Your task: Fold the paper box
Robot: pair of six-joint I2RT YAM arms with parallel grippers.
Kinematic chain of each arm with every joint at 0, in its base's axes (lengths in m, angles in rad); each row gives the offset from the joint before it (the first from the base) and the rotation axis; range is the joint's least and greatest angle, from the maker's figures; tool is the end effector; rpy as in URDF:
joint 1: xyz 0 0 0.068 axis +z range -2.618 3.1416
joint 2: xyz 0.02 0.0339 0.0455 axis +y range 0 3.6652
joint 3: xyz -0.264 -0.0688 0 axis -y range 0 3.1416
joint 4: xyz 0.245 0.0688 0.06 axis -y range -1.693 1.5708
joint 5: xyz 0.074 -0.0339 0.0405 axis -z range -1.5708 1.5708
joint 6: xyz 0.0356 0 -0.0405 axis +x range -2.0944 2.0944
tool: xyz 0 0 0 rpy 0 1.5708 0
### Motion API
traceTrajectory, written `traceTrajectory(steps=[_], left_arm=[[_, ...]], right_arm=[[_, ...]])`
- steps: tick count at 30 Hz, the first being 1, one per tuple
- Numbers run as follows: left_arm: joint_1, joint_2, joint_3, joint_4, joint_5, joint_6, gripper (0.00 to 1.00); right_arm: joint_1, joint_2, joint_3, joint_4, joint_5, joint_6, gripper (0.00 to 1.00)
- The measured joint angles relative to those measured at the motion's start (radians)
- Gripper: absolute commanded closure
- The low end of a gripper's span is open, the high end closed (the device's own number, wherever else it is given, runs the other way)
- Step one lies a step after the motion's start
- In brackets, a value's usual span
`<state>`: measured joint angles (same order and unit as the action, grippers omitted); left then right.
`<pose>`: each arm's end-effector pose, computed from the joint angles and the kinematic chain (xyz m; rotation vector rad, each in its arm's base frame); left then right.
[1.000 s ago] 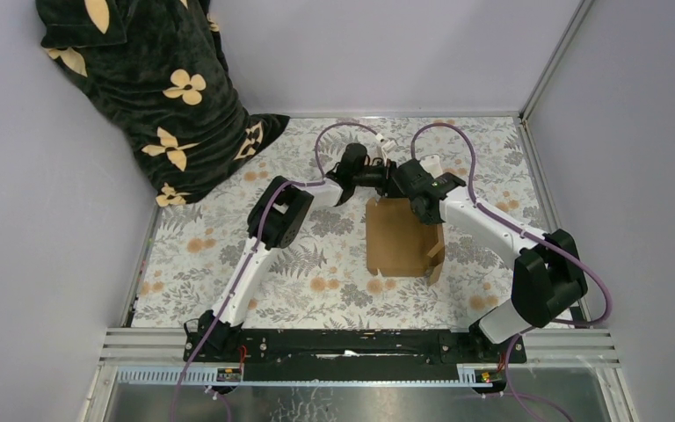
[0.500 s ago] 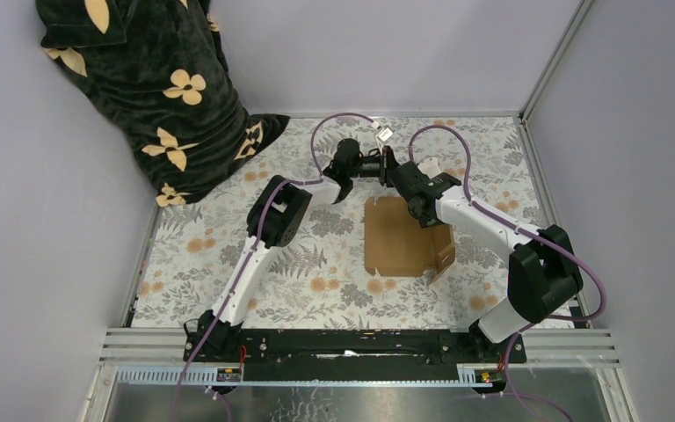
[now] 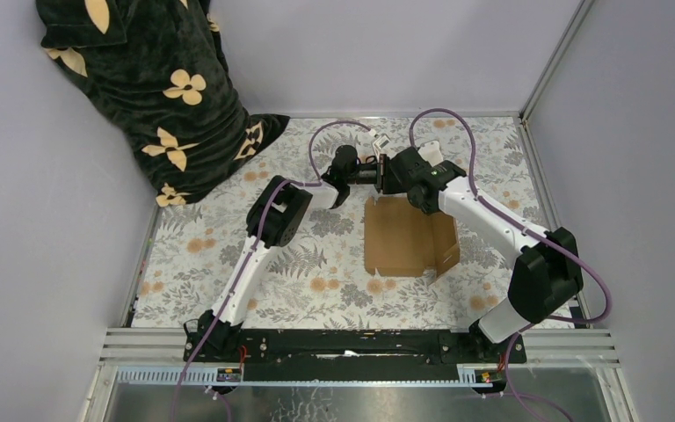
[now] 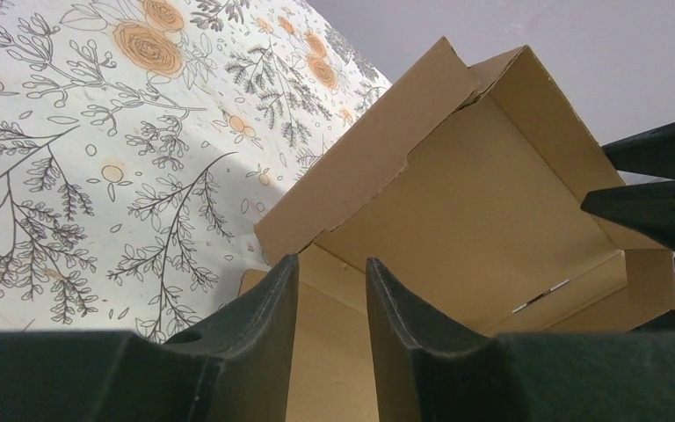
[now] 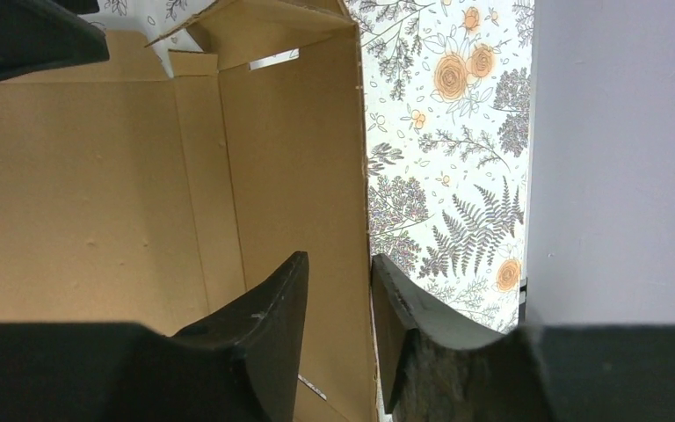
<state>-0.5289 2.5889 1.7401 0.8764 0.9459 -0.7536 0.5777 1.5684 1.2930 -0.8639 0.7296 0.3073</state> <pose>0.4572 -0.3006 0.1105 0.6694 1.7163 -1.6712 0.2756 0.1513 0.2773 -0.1238 2.3919 -0.5997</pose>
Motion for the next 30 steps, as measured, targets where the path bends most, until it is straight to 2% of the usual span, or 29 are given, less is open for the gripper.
traceTrajectory(steps=[3,9,22,26,30], left_arm=[[0.0,0.0,-0.006,0.003,0.001,0.0,0.59],[0.003,-0.01,-0.021,0.008,0.008,0.0,0.59],[0.015,-0.014,-0.041,0.03,0.016,-0.001,0.59],[0.017,-0.014,-0.042,0.032,0.016,-0.002,0.59],[0.022,-0.014,-0.042,0.039,0.016,-0.008,0.59]], right_arm=[[0.001,0.004,0.006,-0.01,0.012,0.0,0.66],[0.005,0.041,0.006,-0.034,0.047,-0.001,0.79],[0.036,0.127,0.021,-0.106,0.18,0.004,0.83],[0.05,0.156,0.037,-0.128,0.223,0.008,0.94],[0.071,0.187,0.053,-0.151,0.259,0.011,0.98]])
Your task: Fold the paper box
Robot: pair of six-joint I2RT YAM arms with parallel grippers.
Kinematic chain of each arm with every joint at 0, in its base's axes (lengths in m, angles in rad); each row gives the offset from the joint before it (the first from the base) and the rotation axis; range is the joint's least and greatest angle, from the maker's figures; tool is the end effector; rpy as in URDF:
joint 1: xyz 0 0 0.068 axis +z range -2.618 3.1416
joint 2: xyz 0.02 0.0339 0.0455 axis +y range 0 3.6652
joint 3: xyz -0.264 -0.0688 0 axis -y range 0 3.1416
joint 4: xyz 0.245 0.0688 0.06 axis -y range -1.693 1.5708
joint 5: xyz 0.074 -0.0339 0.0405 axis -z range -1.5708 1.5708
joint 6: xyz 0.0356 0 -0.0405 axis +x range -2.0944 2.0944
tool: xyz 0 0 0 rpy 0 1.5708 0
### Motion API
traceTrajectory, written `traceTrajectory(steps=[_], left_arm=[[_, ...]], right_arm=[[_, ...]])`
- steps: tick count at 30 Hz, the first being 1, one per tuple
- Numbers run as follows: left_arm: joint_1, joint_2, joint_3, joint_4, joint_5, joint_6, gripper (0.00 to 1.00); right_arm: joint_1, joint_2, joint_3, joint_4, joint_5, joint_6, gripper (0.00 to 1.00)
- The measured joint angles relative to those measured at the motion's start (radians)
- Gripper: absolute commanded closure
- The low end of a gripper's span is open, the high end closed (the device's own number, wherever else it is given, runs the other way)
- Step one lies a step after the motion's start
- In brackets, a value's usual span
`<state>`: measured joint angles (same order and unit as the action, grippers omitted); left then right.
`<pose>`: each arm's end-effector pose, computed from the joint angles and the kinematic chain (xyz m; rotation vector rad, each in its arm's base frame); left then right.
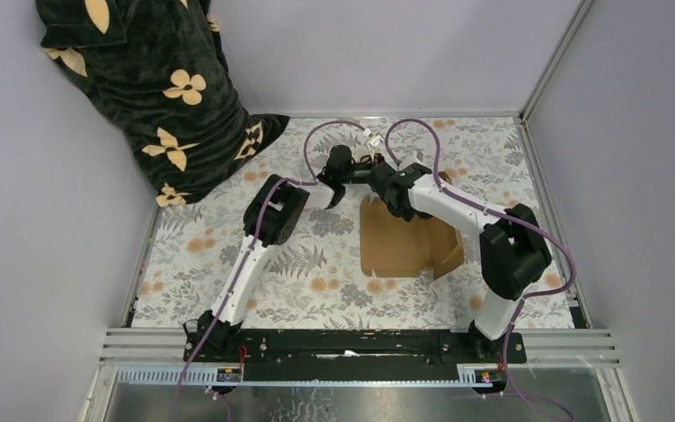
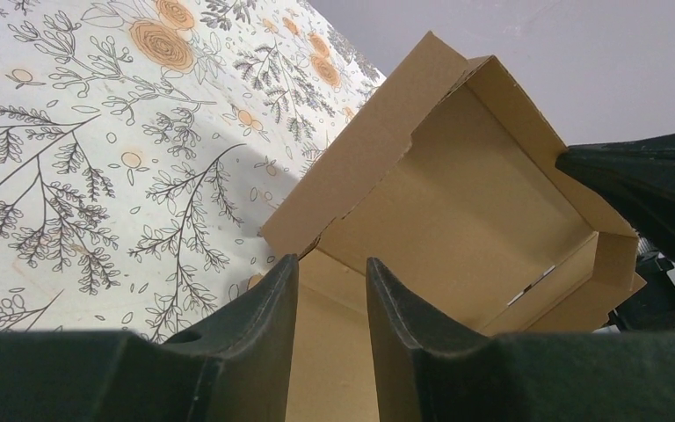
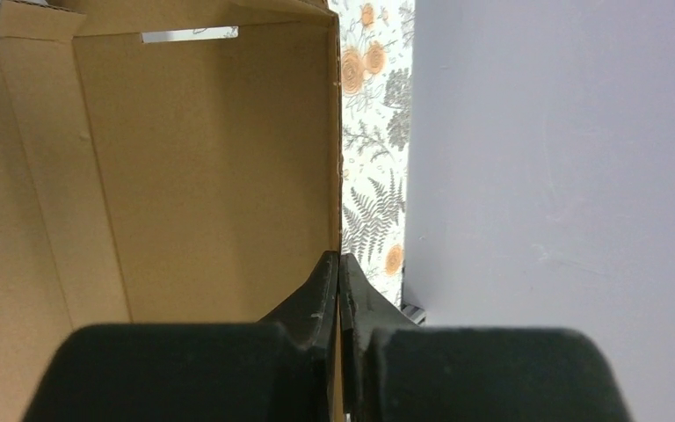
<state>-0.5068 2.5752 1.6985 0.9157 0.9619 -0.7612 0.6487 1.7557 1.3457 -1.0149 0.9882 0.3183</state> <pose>0.4579 -0.2876 0.1089 0.6628 1.7093 -1.6700 0.2815 0.1761 0.2378 -0.2962 2.3414 -1.0446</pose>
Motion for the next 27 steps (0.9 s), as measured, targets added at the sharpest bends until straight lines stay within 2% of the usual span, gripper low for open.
traceTrajectory(steps=[12,27], left_arm=[[0.01,0.021,0.092,0.072,0.012,-0.084,0.57],[0.01,0.058,0.054,0.113,0.026,-0.119,0.56]], right_arm=[[0.126,0.12,0.045,-0.106,0.17,0.043,1.0],[0.22,0.216,0.074,-0.235,0.283,0.145,1.0]])
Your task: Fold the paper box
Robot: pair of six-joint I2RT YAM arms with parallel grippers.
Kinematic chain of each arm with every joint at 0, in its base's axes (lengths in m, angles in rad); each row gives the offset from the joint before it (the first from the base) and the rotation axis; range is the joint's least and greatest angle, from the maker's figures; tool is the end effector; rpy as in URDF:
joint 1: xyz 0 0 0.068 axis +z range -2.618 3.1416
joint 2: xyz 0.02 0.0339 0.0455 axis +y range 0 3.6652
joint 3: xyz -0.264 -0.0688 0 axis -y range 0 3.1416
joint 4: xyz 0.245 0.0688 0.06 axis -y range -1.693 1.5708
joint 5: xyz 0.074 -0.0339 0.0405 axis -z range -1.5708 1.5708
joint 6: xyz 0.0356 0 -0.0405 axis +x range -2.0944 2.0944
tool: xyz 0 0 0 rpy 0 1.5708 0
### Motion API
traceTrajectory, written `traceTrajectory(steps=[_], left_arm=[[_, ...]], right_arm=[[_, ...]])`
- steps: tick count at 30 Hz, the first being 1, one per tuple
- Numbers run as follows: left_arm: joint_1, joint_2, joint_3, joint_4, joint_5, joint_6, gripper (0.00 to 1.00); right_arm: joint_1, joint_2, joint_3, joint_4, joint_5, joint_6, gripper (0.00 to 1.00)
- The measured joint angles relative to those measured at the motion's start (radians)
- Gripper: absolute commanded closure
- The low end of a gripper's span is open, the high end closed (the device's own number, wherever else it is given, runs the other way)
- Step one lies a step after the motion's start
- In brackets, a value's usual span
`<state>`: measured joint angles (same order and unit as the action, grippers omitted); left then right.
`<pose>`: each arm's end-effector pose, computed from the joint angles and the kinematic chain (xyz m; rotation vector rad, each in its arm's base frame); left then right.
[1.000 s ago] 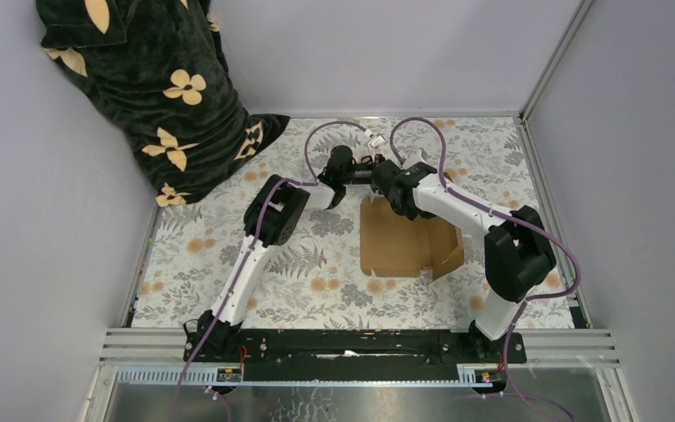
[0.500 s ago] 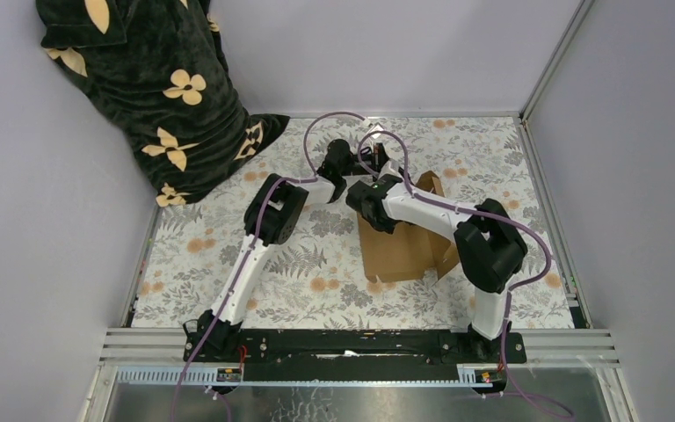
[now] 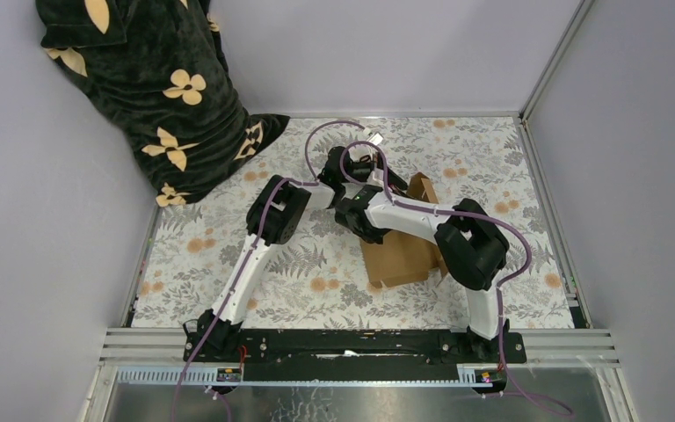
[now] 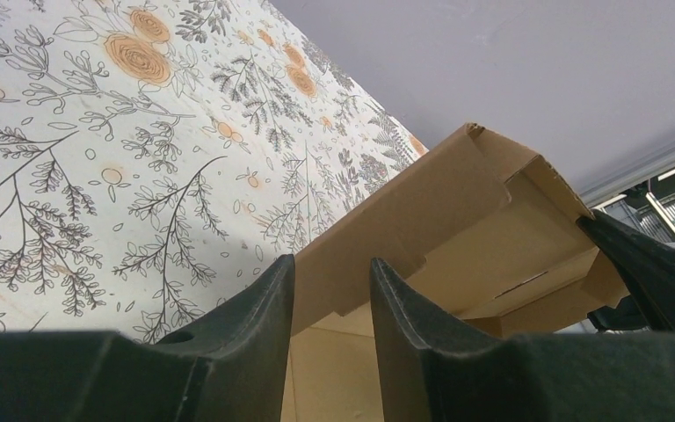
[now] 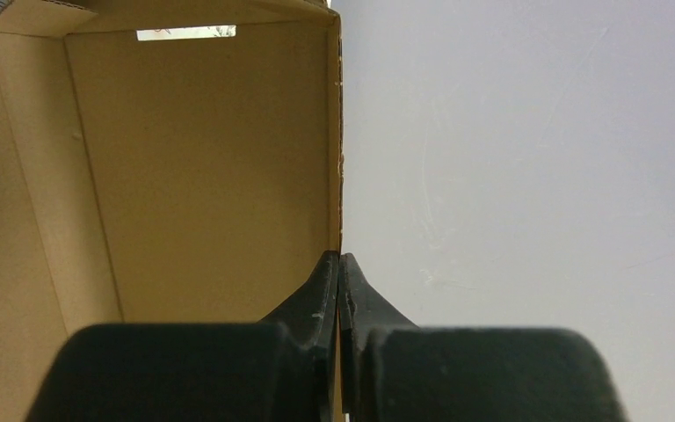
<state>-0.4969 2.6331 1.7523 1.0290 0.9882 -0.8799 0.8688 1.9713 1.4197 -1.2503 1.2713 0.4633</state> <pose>0.4653 -0.2861 0.1051 0.6400 1.6641 -1.7434 0.2479 0.2405 0.1971 -0.6078 2.0505 -1.3890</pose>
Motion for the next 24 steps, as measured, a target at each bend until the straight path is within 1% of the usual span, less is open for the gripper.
traceTrajectory(steps=[19,24], left_arm=[[-0.01,0.008,-0.014,0.06,0.0,-0.024,0.57],[-0.016,0.008,-0.018,0.074,0.0,-0.032,0.57]], right_arm=[[0.044,0.028,0.007,-0.031,0.015,0.023,1.0],[0.046,0.03,-0.013,-0.02,0.019,0.03,1.0]])
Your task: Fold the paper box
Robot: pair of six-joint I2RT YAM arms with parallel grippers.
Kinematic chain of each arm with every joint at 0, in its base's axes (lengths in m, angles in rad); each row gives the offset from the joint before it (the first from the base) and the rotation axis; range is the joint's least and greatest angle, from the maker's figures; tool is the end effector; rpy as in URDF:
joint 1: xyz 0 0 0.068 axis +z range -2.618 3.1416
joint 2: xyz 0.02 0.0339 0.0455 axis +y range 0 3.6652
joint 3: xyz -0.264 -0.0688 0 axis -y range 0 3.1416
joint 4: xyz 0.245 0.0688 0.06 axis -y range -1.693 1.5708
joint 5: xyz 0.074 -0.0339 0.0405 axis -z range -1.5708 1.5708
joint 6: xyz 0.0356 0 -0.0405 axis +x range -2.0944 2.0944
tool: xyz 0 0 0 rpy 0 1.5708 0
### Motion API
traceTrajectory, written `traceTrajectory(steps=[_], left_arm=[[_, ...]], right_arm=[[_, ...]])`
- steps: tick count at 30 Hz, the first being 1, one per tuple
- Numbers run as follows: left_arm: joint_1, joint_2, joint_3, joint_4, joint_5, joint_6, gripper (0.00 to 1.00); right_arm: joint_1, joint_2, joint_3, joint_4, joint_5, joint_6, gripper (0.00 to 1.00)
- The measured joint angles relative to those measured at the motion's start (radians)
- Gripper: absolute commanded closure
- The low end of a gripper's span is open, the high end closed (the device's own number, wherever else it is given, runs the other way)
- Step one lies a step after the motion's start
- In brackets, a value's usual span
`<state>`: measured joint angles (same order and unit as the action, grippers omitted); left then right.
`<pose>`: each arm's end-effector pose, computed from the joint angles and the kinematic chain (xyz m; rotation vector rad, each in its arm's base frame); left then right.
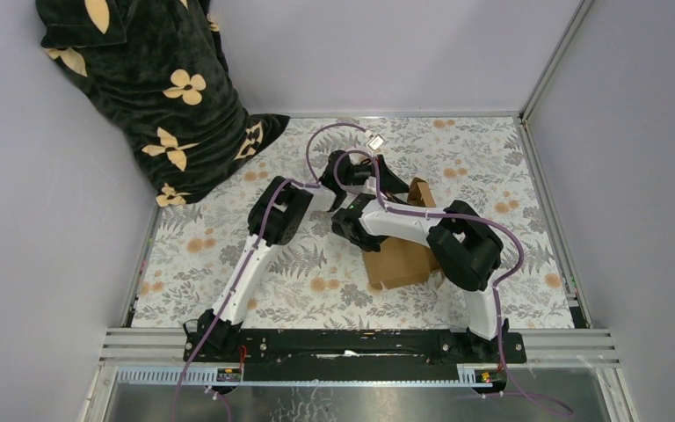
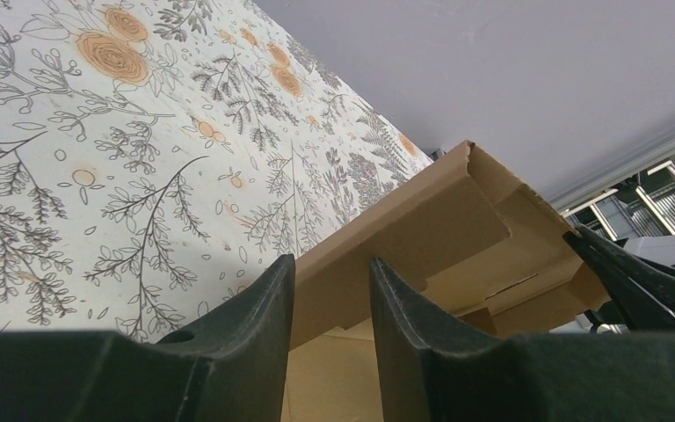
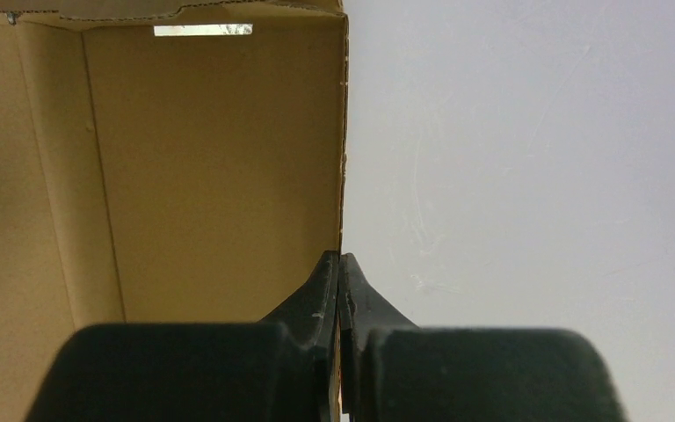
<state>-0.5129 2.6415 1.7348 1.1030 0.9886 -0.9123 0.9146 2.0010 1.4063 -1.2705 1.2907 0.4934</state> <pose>0.4574 -0.2917 0.1024 0.6541 1.6314 -1.7695 0.2360 0.2504 0.1856 -0.6689 2.0066 -1.4081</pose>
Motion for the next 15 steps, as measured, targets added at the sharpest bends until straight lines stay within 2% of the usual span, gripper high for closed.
traceTrajectory(steps=[15], left_arm=[[-0.035,0.0,-0.029,0.01,-0.001,-0.006,0.57]], right_arm=[[0.0,-0.068,-0.083,0.128,-0.038,-0.08,1.0]])
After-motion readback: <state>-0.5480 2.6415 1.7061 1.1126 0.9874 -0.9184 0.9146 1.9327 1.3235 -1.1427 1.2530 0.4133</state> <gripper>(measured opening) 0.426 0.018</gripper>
